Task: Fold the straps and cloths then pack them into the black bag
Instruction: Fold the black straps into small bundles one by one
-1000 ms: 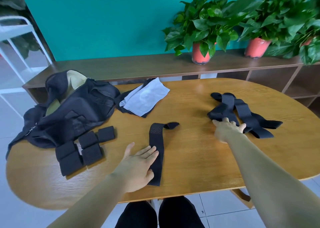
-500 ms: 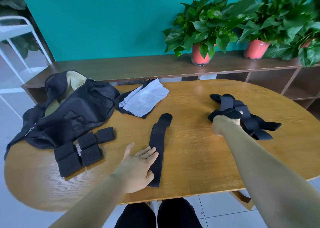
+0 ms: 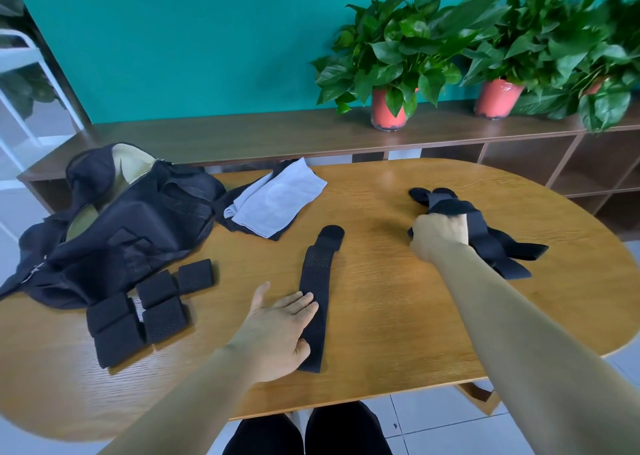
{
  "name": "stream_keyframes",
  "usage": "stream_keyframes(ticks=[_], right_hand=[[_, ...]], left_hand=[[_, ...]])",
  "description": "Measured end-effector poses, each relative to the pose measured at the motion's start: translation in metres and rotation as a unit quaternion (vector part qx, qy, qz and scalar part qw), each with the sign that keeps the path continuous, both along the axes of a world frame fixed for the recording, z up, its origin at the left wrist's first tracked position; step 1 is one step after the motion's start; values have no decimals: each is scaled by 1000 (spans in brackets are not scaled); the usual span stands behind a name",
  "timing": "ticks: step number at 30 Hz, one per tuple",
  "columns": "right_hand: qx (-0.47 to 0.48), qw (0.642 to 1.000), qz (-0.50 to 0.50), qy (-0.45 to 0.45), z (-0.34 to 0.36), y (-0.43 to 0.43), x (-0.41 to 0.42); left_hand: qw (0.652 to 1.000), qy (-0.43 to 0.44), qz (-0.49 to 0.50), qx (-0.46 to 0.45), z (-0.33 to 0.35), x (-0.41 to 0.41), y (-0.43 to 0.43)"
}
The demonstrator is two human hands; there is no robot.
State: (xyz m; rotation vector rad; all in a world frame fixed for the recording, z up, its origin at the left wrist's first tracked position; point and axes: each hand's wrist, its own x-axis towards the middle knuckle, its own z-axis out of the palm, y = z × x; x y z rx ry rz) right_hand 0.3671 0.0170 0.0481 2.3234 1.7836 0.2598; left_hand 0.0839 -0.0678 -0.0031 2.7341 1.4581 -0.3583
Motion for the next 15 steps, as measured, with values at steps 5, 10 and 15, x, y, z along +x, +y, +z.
stream_keyframes(ticks=[5, 10, 15], right_hand=[[-22, 989, 99, -107, -2, 12, 0], [-45, 983, 135, -114, -10, 17, -3], [-32, 987, 141, -74, -14, 19, -4]], left_hand=[[1000, 6, 0, -17, 5, 3, 2], [1000, -1, -2, -4, 3, 4, 5], [1000, -6, -3, -3, 3, 4, 6]])
